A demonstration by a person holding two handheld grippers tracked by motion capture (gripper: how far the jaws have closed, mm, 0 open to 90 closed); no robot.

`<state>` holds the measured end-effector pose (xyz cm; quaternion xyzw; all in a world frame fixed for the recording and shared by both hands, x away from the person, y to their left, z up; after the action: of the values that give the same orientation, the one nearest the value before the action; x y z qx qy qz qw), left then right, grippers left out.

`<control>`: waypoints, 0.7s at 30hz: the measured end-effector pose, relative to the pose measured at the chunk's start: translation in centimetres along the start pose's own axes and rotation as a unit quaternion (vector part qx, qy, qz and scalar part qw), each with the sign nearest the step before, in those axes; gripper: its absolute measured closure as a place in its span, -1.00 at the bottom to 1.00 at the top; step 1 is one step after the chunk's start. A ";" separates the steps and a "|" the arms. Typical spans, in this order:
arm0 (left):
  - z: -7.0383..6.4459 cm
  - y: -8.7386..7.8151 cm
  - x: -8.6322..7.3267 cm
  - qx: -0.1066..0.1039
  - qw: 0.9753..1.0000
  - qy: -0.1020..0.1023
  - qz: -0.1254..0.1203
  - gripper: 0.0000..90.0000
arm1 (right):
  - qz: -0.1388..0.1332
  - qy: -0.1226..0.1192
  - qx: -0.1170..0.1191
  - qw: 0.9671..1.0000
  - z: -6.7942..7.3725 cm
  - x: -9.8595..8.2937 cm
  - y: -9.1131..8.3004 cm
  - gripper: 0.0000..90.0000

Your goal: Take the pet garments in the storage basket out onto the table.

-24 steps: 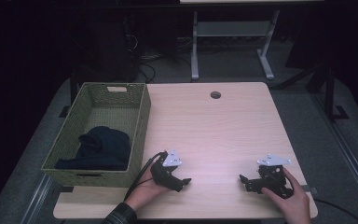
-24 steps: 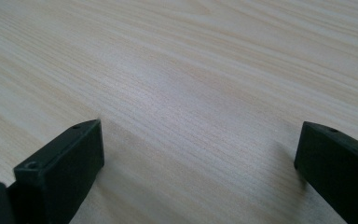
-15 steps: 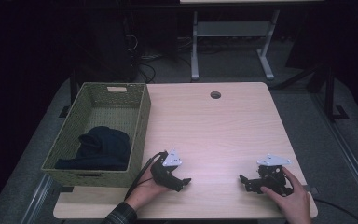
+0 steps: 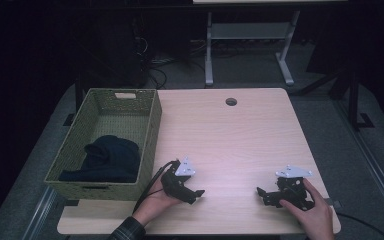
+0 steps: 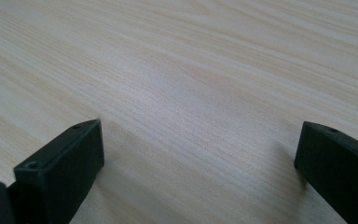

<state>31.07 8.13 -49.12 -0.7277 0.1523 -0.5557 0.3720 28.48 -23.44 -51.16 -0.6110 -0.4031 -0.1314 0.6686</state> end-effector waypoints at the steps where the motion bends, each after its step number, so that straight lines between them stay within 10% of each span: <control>1: 0.0 -0.1 0.1 0.000 1.000 0.002 0.004 -0.70 | 0.000 0.000 0.000 1.000 0.0 0.0 0.0 -0.98; 21: 0.4 -2.4 1.7 0.005 1.000 -0.013 -0.012 -0.69 | 0.000 0.001 -0.002 1.000 0.0 0.0 0.0 -0.98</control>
<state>31.54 8.83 -46.32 -0.7350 0.1358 -0.5511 0.3710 28.49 -23.42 -51.16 -0.6119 -0.4022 -0.1329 0.6680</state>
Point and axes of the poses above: each handheld gripper's, and its own axes: y roughly forward along the jaws, x roughly out of its top, z roughly to its left, the point moved 4 cm from there along y, roughly forward along the jaws, and after that the axes turned 8 degrees about -x, right-handed, at the moved point
